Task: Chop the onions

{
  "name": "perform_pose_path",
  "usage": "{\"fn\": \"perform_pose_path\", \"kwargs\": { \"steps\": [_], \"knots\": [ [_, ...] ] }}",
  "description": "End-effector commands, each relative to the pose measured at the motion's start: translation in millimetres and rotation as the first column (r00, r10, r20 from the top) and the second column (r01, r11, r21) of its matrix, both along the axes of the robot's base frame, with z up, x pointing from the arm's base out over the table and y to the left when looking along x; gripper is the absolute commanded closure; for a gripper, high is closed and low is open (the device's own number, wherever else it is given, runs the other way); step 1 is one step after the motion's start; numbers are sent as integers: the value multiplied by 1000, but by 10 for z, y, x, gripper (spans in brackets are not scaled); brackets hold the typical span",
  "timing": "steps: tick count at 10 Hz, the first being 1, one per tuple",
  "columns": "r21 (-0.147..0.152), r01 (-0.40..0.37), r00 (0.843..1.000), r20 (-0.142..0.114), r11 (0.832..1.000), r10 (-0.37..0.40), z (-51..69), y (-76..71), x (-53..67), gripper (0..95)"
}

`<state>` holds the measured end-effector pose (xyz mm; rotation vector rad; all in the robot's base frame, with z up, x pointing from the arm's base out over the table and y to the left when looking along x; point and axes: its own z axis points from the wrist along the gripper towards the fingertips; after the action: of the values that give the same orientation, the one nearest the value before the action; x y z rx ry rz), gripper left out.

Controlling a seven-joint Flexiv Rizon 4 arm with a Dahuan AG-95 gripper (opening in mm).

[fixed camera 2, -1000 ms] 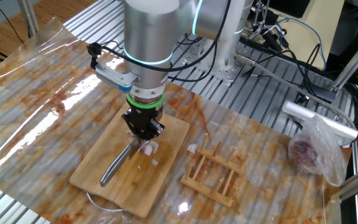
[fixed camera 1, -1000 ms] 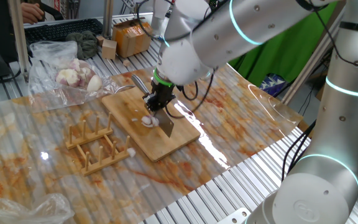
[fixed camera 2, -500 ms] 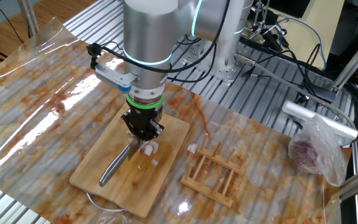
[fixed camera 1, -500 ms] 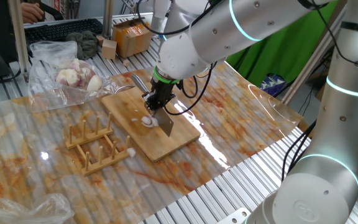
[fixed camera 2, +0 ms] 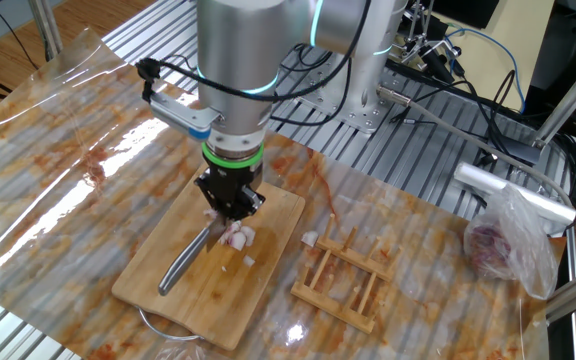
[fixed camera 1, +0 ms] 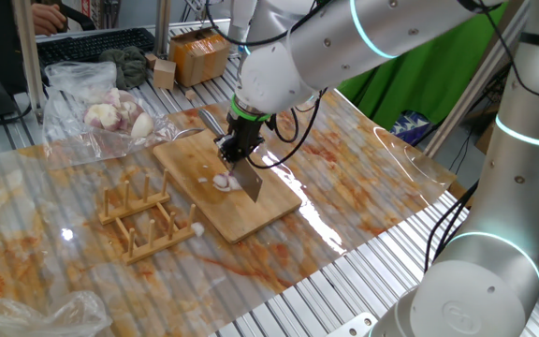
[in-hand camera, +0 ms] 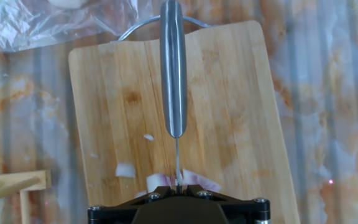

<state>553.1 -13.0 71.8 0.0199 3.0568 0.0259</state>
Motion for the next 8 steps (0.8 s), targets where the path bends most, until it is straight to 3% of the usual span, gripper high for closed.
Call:
{"fn": "perform_pose_path", "kwargs": {
  "steps": [1,5,8],
  "knots": [
    [-8,1,1000,-6,1000,-1,60,-8,-7,950],
    [-35,-25,1000,-3,999,25,126,-35,-18,950],
    [-33,-30,1000,-4,999,30,126,-37,-18,950]
  ]
}}
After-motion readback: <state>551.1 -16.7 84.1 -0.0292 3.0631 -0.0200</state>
